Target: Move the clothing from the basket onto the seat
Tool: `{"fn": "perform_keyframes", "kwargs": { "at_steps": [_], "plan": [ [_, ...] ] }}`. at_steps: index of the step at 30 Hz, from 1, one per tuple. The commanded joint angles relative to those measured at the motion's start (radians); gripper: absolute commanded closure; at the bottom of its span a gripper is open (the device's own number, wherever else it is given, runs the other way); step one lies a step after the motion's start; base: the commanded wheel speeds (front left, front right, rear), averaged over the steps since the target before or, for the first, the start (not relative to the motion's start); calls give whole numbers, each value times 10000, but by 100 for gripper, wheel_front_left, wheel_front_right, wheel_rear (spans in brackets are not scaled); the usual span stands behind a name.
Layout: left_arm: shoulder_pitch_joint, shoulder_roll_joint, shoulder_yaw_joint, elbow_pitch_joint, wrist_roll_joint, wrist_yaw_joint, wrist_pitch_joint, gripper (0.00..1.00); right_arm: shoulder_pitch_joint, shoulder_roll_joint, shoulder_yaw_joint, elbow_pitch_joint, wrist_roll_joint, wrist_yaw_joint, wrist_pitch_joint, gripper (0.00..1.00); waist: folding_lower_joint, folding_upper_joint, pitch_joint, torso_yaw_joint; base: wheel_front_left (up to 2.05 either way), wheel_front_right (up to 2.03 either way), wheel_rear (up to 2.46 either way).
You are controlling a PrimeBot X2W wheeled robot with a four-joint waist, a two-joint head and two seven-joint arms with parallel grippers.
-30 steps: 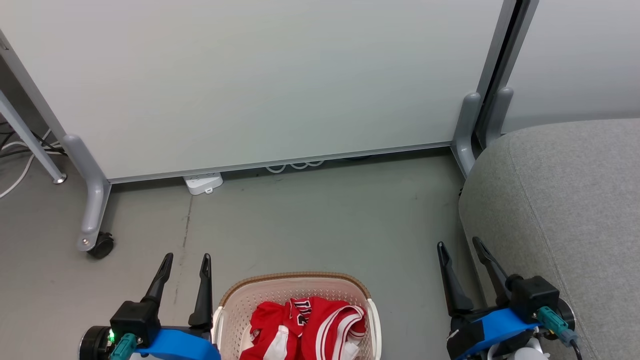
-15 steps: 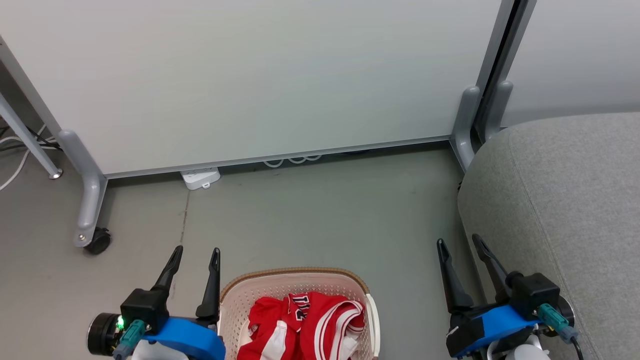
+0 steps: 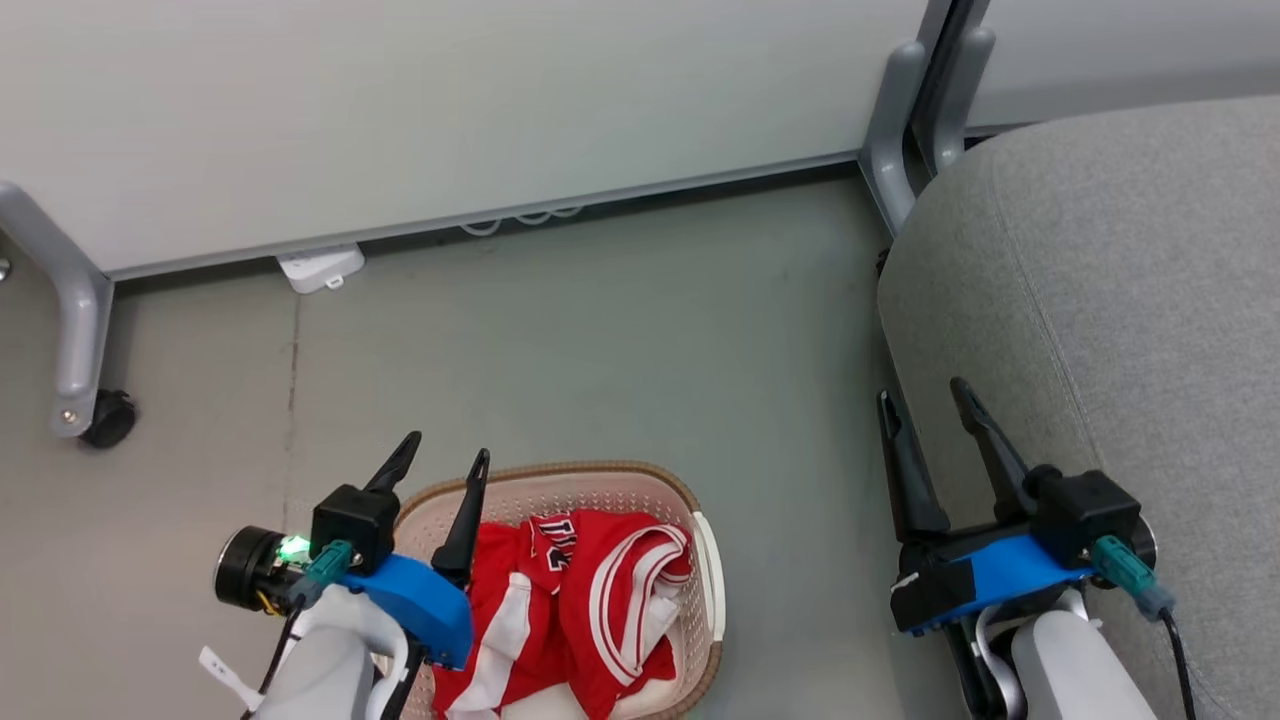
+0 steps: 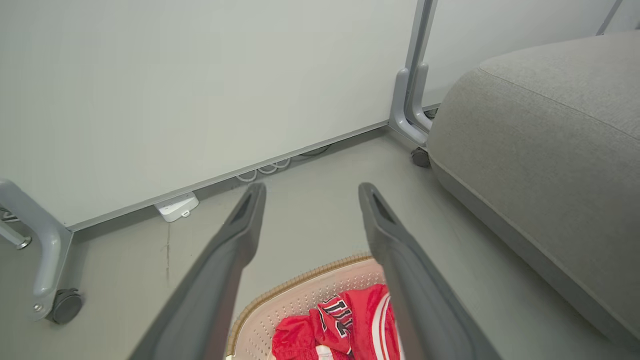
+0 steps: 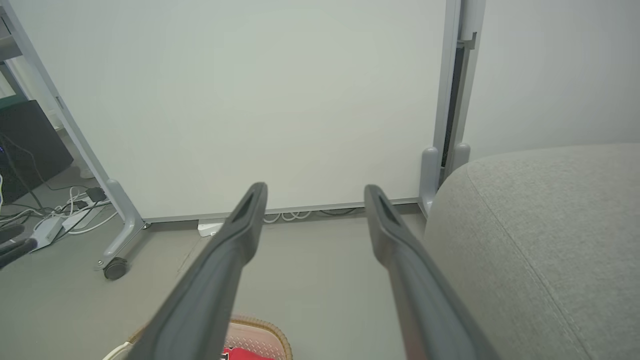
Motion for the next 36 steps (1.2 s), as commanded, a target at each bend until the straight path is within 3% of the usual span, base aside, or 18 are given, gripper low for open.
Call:
{"fn": "perform_keyframes", "kwargs": {
  "at_steps": [1, 17, 28, 36],
  "plan": [
    [-238, 99, -133, 131, 13, -36, -35, 0, -201, -25, -37, -58, -26, -3, -52, 0, -1, 0, 450, -228, 0, 0, 0],
    [-2641, 998, -3182, 2891, -1181, -38, -35, 0, -1870, -22, 43, -719, -30, -5, -32, 0, -1, 0, 3489, -933, 0, 0, 0],
    [-4132, 1102, -4701, 5107, -1763, -38, 239, 0, -2490, -20, -158, -1122, -278, -5, -32, 0, -1, 0, 5078, -1011, 0, 0, 0],
    [-4982, 1143, -5490, 5911, -2172, -37, 607, 0, -2852, -20, -300, -1416, -399, -5, -32, 0, -1, 0, 6063, -1026, 0, 0, 0]
  ]
}}
